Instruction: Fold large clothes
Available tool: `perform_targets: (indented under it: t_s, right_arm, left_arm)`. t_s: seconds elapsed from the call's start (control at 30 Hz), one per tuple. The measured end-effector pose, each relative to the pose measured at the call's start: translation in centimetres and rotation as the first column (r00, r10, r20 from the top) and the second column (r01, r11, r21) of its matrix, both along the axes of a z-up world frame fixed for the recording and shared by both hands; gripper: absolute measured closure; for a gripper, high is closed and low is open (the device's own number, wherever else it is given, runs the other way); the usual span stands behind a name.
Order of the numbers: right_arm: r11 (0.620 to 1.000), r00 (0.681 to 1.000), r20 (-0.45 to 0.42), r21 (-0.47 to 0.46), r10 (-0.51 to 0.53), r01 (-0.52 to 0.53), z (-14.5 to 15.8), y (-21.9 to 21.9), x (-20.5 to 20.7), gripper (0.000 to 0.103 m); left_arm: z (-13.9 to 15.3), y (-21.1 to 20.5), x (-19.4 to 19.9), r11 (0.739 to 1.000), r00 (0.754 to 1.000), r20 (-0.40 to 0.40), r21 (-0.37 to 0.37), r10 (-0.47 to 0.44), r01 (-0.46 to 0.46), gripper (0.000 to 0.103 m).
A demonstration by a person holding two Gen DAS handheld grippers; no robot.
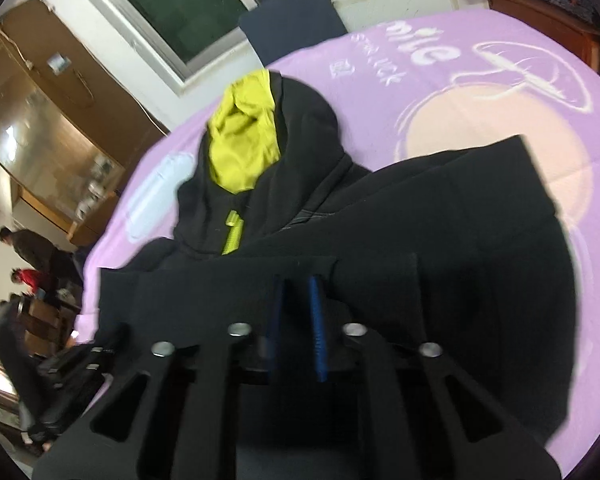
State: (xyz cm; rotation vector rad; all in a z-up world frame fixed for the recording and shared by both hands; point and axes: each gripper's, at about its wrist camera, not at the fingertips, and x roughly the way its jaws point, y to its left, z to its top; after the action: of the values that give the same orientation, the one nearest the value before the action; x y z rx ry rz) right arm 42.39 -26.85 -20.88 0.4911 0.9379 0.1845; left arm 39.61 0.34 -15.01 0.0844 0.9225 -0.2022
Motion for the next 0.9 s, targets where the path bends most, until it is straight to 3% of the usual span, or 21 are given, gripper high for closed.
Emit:
perform_targets:
  t_s: [0.07,0.2,0.23,0.3,0.43,0.53,0.57,0.63,0.7,0.8,0.9]
  right_arm:
    - [0.999,1.0,0.029,-0.042,0.0,0.002,0.0,0.2,0.5,0.103]
    - [1.0,1.0,0.029,0.026,-0.012,0.011,0.7,-1.3,-0.3,0.103]
    - [1.0,0.999,0.048,0.021,-0.018,0.018,1.4,-1.5,-0.9,0.097]
    - [1.0,0.996,0.085,-0.003,0.005,-0.004,2.8,-1.4,-2.2,0.097]
    - [0.994,0.994,0.042,-0.043,0.103,-0.101,2.5,0.5,-3.0,0.097]
    - [0.99,0.994,-0.015,-0.083,0.112,-0.113,1.0,1.0,-3.2,0.098]
    - [0.99,0.993,-0.032,-0.072,0.117,-0.119,0.3,0.9,-3.1,0.101]
    - [0.993,0.994,-0.027,-0.046,0.104,-0.105,0.3,0.4,-3.3,0.102]
    - [0.996,0.996,-0.009,-0.018,0.086,-0.086,1.3,-0.2,-4.4,0.096]
    - [0.99,0.992,0.045,-0.075,0.119,-0.115,3.1,0.3,-6.5,0.094]
    - [0.984,0.986,0.03,-0.078,0.166,-0.163,2.9,0.9,-7.4,0.088]
  left_arm:
    - [-0.1,0.2,0.0,1.0,1.0,0.003,0.01,0.021,-0.021,0.1]
    - [1.2,0.9,-0.8,0.998,0.998,-0.011,-0.005,0.055,-0.055,0.101]
    - [1.8,0.8,-1.2,0.999,0.999,-0.001,-0.003,0.051,-0.051,0.101]
    - [2.8,0.2,-2.0,1.0,1.0,0.02,-0.018,0.02,-0.019,0.101]
    - [3.2,-1.6,-3.0,0.999,0.999,0.031,-0.009,-0.036,0.036,0.101]
    - [0.9,-2.3,-2.4,0.999,0.999,-0.011,0.036,-0.038,0.038,0.094]
    - [0.7,-2.2,-2.5,0.999,0.999,0.017,0.039,-0.033,0.032,0.092]
    - [1.0,-2.1,-2.4,0.999,1.0,-0.003,0.04,-0.021,0.021,0.09]
    - [1.5,-1.6,-2.9,1.0,1.0,-0.009,0.008,-0.011,0.011,0.09]
    - [2.6,-1.2,-4.3,0.999,1.0,0.008,-0.043,-0.019,0.02,0.09]
    - [2.9,-1.9,-4.9,0.999,0.999,0.021,-0.026,-0.032,0.033,0.084]
